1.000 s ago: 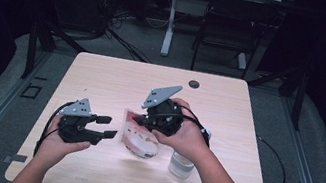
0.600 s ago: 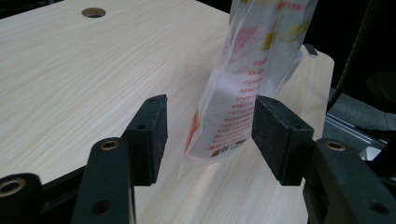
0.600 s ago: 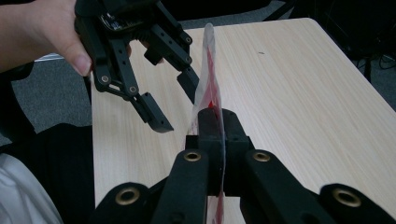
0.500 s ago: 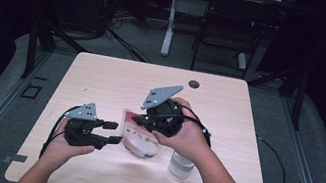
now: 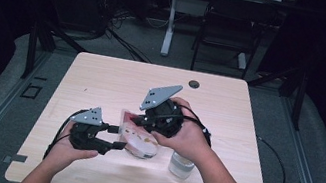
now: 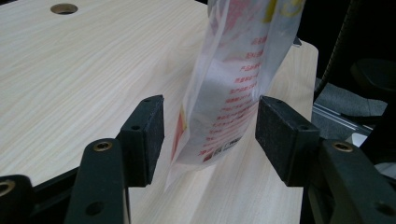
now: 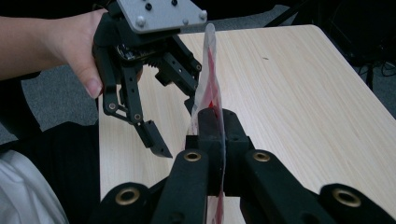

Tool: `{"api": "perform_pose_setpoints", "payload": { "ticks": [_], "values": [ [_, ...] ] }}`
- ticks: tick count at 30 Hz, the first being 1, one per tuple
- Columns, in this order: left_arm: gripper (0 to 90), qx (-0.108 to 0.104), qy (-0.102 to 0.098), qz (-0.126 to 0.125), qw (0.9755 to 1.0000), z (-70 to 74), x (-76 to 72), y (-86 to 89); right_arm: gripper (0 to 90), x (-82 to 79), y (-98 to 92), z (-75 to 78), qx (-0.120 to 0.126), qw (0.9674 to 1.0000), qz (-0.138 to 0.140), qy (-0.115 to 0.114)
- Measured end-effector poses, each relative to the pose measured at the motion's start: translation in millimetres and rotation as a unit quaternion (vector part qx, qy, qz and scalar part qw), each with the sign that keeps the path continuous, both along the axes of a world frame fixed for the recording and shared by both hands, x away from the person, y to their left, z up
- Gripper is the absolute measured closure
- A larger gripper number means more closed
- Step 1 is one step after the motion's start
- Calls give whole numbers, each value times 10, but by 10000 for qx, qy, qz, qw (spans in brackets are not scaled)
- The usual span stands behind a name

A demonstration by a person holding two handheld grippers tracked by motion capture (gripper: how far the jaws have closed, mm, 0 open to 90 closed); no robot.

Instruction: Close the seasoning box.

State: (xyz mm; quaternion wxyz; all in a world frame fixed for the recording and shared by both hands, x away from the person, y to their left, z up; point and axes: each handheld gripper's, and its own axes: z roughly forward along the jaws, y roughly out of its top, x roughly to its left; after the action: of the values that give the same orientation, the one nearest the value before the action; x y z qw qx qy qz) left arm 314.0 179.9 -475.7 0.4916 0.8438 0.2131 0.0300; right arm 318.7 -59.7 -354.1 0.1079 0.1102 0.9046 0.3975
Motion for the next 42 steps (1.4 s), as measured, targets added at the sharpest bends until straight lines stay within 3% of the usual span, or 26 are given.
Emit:
{"api": "perform_pose_setpoints", "payload": {
  "ticks": [20, 31, 42],
  "values": [
    [409, 143, 40, -277, 9995, -118, -12, -132, 897, -34, 44, 55, -13, 9998, 178, -20],
    [399, 360, 57, -409, 9985, -206, 0, -184, 897, -51, 30, 69, 24, 9997, 221, -34],
    [457, 375, 148, -419, 9983, -293, 29, -174, 896, -63, 2, 92, 6, 9996, 252, -92]
  ]
}}
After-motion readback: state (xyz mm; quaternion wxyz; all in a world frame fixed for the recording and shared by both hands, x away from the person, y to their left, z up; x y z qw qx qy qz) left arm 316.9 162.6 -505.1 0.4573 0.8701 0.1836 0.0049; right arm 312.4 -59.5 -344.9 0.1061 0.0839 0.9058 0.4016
